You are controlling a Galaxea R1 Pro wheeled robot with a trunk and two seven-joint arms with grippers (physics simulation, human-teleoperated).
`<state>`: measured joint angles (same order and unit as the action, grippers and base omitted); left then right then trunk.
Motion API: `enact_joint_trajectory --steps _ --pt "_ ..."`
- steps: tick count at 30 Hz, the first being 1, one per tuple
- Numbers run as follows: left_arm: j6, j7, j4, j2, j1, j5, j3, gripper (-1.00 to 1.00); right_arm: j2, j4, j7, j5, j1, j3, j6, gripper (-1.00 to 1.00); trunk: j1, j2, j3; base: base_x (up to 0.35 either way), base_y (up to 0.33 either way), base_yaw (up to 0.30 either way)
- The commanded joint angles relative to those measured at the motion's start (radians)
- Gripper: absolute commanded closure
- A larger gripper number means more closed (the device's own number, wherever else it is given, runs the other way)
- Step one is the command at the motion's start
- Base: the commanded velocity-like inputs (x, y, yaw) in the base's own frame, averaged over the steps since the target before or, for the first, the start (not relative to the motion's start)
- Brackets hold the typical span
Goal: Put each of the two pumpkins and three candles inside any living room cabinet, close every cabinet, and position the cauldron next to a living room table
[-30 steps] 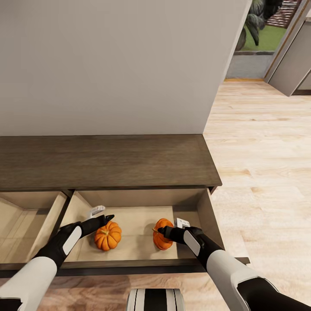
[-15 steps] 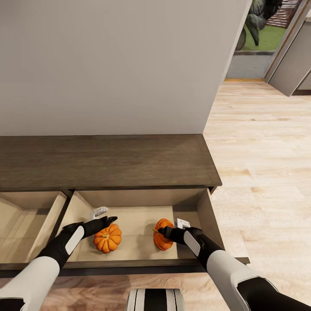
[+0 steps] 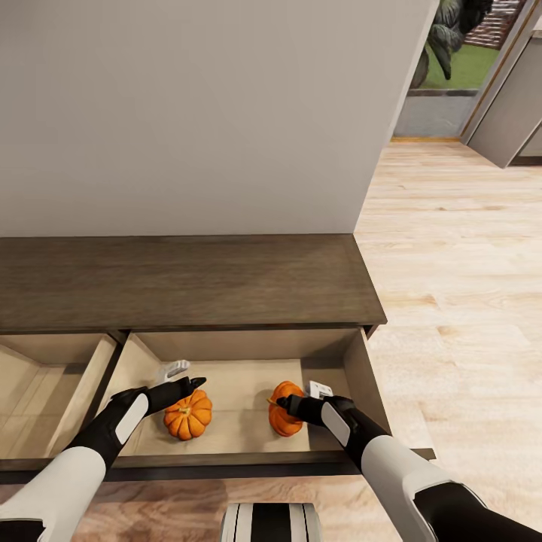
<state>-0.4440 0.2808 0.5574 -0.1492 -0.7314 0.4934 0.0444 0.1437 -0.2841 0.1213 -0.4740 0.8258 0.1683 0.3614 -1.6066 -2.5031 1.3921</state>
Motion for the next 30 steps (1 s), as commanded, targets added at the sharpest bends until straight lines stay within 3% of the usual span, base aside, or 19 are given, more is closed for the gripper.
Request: enact_joint_trajectory --steps 1,14,30 --pt "-0.004 -0.002 0.001 -0.001 0.000 0.008 0.005 -1.00 0.000 -0.001 -0.001 -0.001 -0.003 0.001 0.004 1.00 0.000 0.000 0.001 0.000 0.000 0.000" --pt "-0.005 -0.002 0.002 0.008 0.000 0.008 0.005 -1.00 0.006 -0.019 -0.007 0.014 -0.003 0.007 0.003 1.00 0.000 0.000 0.002 0.000 0.000 0.000" --pt "-0.005 -0.002 0.002 0.013 0.000 0.009 0.002 -1.00 0.007 -0.032 -0.008 0.012 -0.003 0.008 0.005 1.00 0.000 0.000 0.025 0.000 0.000 0.000"
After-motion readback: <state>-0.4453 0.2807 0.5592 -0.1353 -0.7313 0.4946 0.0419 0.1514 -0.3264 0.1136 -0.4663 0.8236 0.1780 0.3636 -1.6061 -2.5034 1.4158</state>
